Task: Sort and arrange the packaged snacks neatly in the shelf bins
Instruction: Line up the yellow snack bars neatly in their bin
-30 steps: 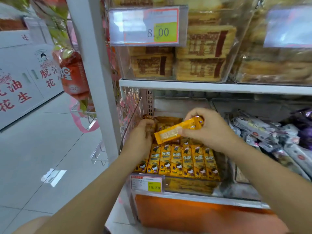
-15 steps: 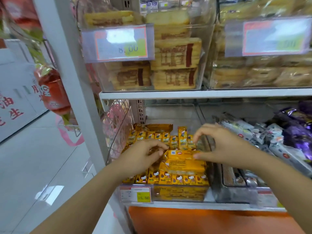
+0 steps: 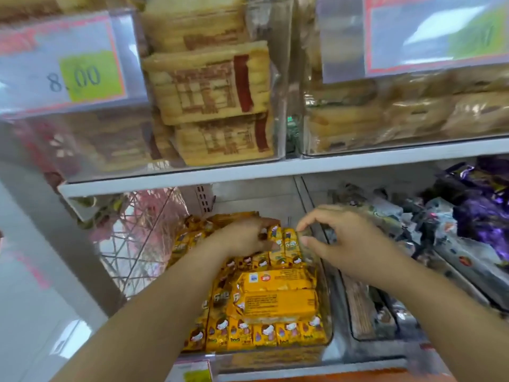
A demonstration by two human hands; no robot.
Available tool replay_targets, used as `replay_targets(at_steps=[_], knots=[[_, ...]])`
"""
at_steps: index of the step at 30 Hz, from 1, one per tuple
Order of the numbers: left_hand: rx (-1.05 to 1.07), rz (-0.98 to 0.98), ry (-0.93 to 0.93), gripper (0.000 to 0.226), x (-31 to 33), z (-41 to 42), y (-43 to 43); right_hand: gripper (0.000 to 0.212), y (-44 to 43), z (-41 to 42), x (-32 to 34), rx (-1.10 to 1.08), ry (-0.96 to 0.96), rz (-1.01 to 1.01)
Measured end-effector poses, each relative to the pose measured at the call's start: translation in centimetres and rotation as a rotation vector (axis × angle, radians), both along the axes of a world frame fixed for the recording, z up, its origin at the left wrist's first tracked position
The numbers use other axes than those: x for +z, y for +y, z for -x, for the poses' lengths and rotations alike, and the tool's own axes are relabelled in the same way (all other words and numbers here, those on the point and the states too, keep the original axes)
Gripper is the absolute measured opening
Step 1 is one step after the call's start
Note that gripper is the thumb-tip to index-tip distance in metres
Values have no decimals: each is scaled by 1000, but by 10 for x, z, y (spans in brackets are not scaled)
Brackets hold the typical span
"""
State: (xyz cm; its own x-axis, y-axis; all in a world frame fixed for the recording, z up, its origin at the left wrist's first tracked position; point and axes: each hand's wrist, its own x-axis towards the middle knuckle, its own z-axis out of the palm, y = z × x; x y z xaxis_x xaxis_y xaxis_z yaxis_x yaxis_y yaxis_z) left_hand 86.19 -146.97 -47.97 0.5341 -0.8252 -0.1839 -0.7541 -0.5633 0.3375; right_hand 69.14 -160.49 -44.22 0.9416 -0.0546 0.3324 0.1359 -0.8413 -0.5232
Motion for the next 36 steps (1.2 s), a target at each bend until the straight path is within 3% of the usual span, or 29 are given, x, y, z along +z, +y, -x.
replay_targets(at_steps=[5, 7, 9, 11, 17, 23, 28, 33, 36], knots=[[-93, -206, -273, 66, -4, -6, 1, 7, -1, -4, -1, -6, -6, -23], [-113, -145, -175, 69, 3, -4, 7, 7, 0, -4, -1, -8, -9, -19], [-88, -69, 58, 75, 9, -4, 17, 7, 0, -4, -1, -11, -10, -20], [-82, -108, 194, 82, 10, -5, 27, 7, 1, -4, -1, -13, -11, -12], [-111, -218, -53, 86, -5, -7, 24, 6, 3, -5, 0, -26, 9, -12], [-80, -91, 110, 69, 5, -10, 21, 8, 2, -6, -3, -45, 3, -1], [-144, -101, -98, 68, -13, 0, 7, 7, 1, -6, -2, -31, -6, 0], [-143, -113, -57, 61, -7, -6, -2, 6, 1, -6, -2, -22, 5, 1], [-158, -196, -132, 68, -8, 7, -6, 7, 1, -6, -2, -17, -7, 8]])
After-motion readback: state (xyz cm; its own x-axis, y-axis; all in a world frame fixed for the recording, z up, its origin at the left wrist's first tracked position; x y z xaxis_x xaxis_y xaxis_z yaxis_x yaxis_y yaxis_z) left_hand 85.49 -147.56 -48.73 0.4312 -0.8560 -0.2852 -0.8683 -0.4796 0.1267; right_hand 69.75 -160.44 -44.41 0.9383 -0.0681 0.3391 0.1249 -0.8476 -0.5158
